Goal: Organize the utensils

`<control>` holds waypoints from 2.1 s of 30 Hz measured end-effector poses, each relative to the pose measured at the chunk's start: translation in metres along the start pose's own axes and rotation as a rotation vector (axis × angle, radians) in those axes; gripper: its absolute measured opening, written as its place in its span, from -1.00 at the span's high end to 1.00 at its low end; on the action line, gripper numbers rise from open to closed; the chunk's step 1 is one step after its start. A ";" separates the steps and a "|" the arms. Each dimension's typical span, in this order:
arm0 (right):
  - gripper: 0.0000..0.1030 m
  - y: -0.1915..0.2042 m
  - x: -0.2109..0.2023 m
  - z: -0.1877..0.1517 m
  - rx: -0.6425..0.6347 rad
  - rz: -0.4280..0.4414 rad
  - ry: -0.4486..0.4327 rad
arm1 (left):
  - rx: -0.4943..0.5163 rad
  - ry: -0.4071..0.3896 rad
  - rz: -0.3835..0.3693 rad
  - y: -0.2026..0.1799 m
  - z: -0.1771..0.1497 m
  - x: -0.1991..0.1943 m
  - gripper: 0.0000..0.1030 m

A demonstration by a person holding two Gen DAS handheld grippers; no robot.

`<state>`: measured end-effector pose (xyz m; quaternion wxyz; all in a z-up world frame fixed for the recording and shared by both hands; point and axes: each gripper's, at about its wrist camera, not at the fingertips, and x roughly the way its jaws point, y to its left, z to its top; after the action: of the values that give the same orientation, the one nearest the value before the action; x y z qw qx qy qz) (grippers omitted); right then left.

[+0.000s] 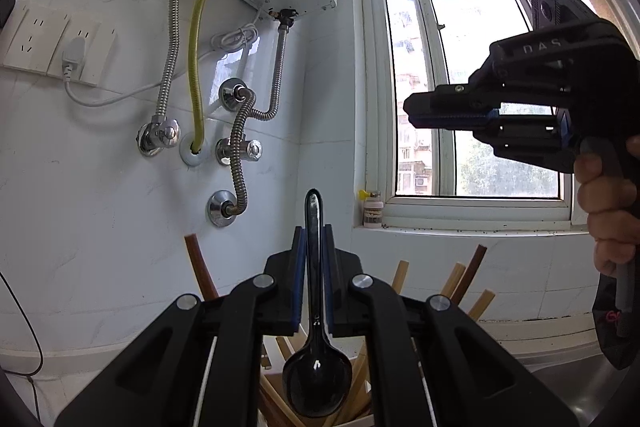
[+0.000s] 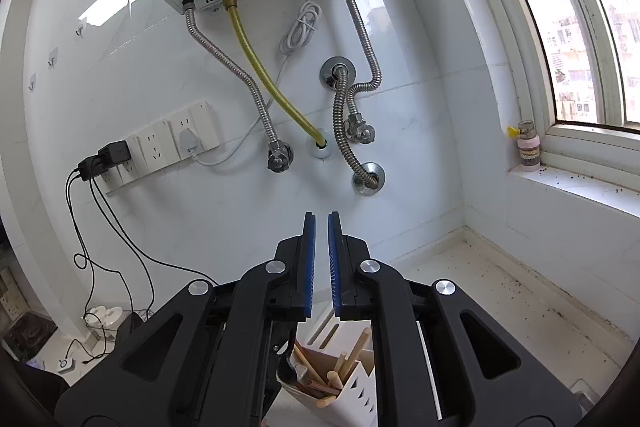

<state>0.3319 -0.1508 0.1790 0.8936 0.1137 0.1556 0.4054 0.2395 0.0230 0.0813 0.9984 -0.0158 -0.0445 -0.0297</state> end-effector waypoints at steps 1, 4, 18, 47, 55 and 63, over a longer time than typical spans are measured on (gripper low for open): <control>0.86 0.000 0.001 0.000 0.000 0.002 0.002 | -0.004 0.004 -0.002 0.000 0.000 0.002 0.85; 0.86 -0.001 0.005 -0.002 0.004 0.002 0.008 | -0.004 0.021 -0.001 0.000 -0.007 0.003 0.85; 0.70 0.004 0.001 -0.003 0.003 0.005 0.027 | 0.048 0.208 -0.020 0.007 -0.024 -0.014 0.84; -0.84 0.065 -0.092 -0.080 -0.139 -0.193 0.081 | 0.010 0.496 -0.029 0.021 0.029 -0.105 -0.90; -0.84 0.064 -0.099 -0.123 -0.121 -0.223 0.151 | -0.033 0.575 -0.025 0.021 0.006 -0.112 -0.90; -0.84 0.064 -0.098 -0.158 -0.113 -0.236 0.211 | -0.035 0.584 -0.007 0.020 -0.003 -0.123 -0.90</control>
<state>0.1678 -0.1718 0.0718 0.9187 0.0012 0.2379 0.3154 0.1190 0.0497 0.0672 0.9685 -0.0238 0.2453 -0.0372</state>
